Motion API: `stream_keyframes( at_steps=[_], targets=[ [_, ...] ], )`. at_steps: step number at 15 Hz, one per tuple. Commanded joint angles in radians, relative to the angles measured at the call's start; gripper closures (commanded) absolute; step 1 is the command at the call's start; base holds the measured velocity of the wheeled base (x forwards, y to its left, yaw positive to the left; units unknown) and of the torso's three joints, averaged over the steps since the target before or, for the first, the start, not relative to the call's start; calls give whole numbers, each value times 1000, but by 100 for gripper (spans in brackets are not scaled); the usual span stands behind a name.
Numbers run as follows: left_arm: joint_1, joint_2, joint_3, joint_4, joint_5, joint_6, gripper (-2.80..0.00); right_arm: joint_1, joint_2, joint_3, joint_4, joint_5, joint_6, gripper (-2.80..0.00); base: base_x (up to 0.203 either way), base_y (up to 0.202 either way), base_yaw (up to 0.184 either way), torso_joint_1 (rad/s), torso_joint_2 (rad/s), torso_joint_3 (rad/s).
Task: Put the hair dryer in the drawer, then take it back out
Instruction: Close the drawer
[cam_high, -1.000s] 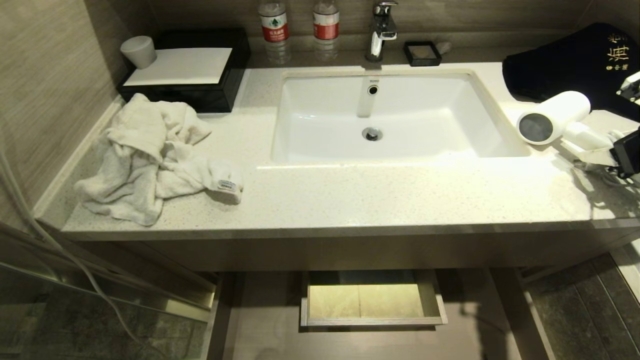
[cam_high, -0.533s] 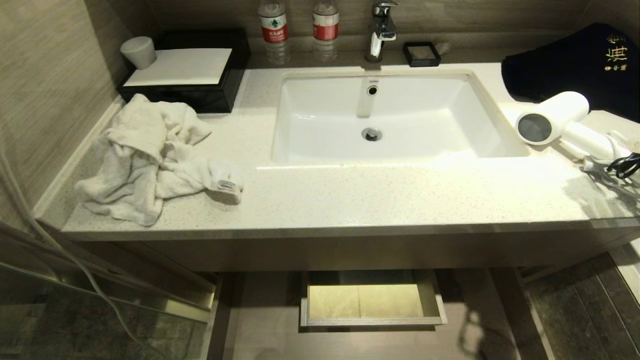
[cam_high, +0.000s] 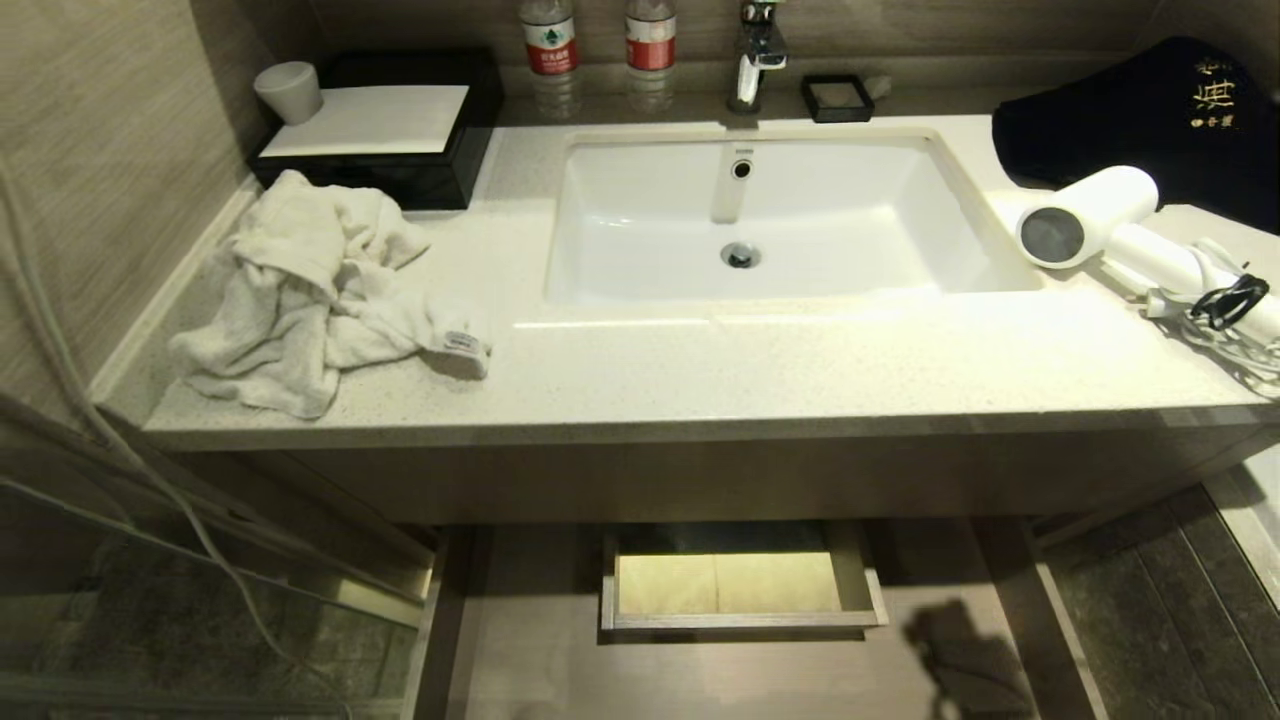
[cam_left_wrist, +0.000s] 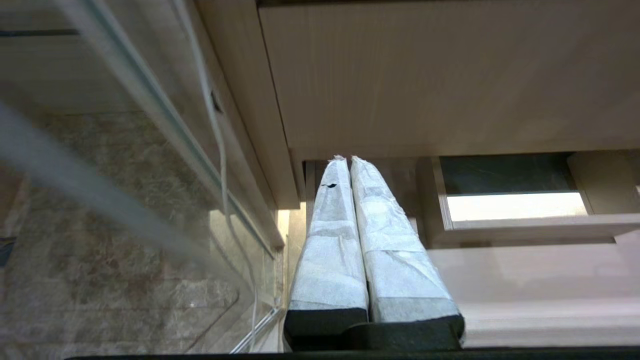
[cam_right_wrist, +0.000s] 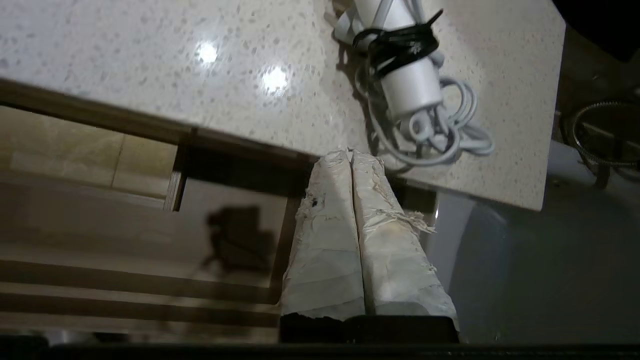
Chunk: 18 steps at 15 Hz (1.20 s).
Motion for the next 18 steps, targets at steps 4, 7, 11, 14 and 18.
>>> stream_keyframes(
  at_steps=[4,7,11,14,18],
  targets=[
    [0,1,2,0,0,0,0,0,-162,209,-6,-1,-1,0,0,0,0,-341,92,-235],
    [0,1,1,0,0,0,0,1,-211,274,-6,-3,0,0,0,0,0,-326,48,-273],
    [0,1,2,0,0,0,0,7,-253,339,-6,-38,2,0,0,0,0,-305,27,-278],
    [0,1,1,0,0,0,0,12,-294,392,-8,-37,9,0,0,0,0,-294,372,74],
    [0,1,2,0,0,0,0,29,-311,438,-7,-39,10,0,0,0,0,-294,542,241]
  ],
)
